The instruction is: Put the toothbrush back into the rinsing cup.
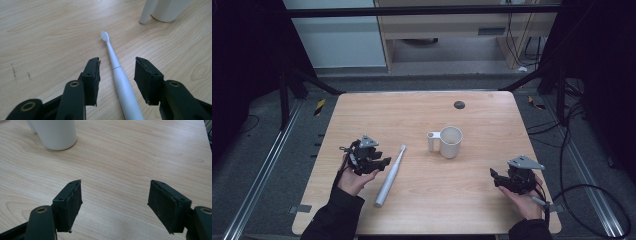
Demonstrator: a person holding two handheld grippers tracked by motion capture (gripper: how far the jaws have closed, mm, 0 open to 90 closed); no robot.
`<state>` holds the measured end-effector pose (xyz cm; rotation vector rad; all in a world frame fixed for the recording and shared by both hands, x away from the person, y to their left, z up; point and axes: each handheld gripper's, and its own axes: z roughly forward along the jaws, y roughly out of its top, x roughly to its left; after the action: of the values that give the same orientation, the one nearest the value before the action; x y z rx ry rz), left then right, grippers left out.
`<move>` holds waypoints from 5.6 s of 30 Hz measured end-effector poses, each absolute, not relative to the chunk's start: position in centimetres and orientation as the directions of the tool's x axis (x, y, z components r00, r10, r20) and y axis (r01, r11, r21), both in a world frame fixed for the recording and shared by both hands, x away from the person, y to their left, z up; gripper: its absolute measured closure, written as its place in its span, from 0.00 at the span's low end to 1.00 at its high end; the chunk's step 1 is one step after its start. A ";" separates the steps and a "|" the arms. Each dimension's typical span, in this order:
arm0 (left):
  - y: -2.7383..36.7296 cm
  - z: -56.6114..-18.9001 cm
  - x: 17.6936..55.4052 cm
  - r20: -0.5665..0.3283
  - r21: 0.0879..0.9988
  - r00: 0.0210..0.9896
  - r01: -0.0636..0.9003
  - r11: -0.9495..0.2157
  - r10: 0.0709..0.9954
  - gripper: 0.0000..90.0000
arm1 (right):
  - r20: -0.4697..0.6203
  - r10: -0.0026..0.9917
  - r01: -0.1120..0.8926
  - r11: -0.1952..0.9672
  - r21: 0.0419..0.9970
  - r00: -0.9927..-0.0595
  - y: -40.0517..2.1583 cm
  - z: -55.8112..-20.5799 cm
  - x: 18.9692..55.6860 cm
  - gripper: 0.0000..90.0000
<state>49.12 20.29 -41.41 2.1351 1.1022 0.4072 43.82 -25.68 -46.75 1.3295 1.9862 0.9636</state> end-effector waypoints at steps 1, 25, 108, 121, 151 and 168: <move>20.3 -41.2 49.2 -0.041 0.703 0.590 0.591 -0.396 0.806 0.60 | -0.057 0.933 0.533 0.252 0.808 -0.355 -25.7 -46.8 43.8 0.30; 17.9 -43.4 51.1 -0.016 0.534 0.620 0.669 -0.517 0.785 0.53 | -0.052 0.930 0.551 0.260 0.793 -0.364 -25.7 -47.2 43.9 0.29; 17.1 -42.7 51.1 -0.067 0.500 0.611 0.704 -0.504 0.788 0.75 | -0.057 0.928 0.574 0.274 0.772 -0.367 -25.5 -47.5 44.1 0.30; 18.4 -39.2 49.8 -0.049 0.666 0.596 0.618 -0.418 0.802 0.75 | -0.060 0.929 0.570 0.275 0.775 -0.366 -25.4 -47.5 44.1 0.30; 16.3 -35.0 51.1 -0.030 0.923 0.570 0.332 -0.197 0.821 0.75 | -0.074 0.931 0.560 0.277 0.781 -0.357 -25.5 -47.8 44.1 0.27; 13.0 -33.2 52.5 -0.062 0.970 0.612 0.223 -0.097 0.788 0.75 | -0.069 0.932 0.566 0.275 0.777 -0.357 -25.5 -48.2 44.1 0.25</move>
<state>52.49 13.04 -33.22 1.6391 0.8524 0.5879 44.13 -25.48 -48.23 1.3432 2.0243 0.9108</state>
